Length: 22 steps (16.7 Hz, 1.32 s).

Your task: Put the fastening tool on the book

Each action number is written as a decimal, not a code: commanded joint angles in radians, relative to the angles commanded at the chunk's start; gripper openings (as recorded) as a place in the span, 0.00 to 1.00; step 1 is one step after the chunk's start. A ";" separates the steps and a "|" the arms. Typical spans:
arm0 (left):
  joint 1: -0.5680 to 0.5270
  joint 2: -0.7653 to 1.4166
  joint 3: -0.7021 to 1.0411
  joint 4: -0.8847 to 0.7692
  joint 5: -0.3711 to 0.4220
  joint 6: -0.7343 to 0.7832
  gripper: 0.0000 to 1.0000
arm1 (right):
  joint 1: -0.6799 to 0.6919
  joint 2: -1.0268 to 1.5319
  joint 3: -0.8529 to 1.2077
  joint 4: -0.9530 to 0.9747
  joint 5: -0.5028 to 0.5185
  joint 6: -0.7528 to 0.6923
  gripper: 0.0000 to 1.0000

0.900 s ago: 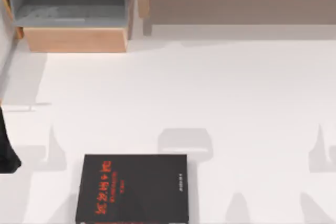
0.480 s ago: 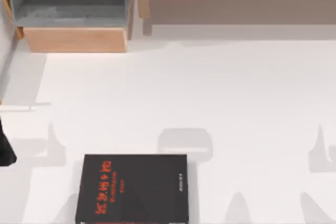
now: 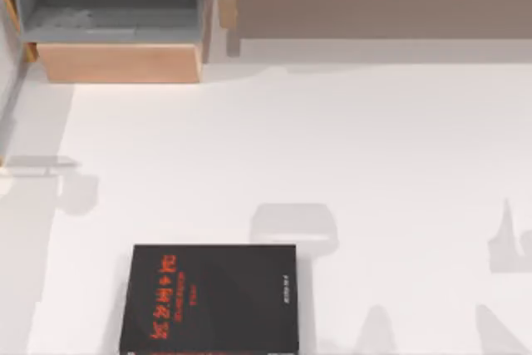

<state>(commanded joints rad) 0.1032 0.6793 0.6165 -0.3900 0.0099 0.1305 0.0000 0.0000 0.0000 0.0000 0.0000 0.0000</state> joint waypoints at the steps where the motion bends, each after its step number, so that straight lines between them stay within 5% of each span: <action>1: 0.014 0.091 0.084 -0.051 0.001 0.017 1.00 | 0.000 0.000 0.000 0.000 0.000 0.000 1.00; 15: 0.207 1.429 1.373 -0.763 0.026 0.252 1.00 | 0.000 0.000 0.000 0.000 0.000 0.000 1.00; 22: 0.241 1.863 1.833 -0.974 0.041 0.327 1.00 | 0.000 0.000 0.000 0.000 0.000 0.000 1.00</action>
<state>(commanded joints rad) 0.3441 2.5424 2.4491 -1.3642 0.0510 0.4580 0.0000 0.0000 0.0000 0.0000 0.0000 0.0000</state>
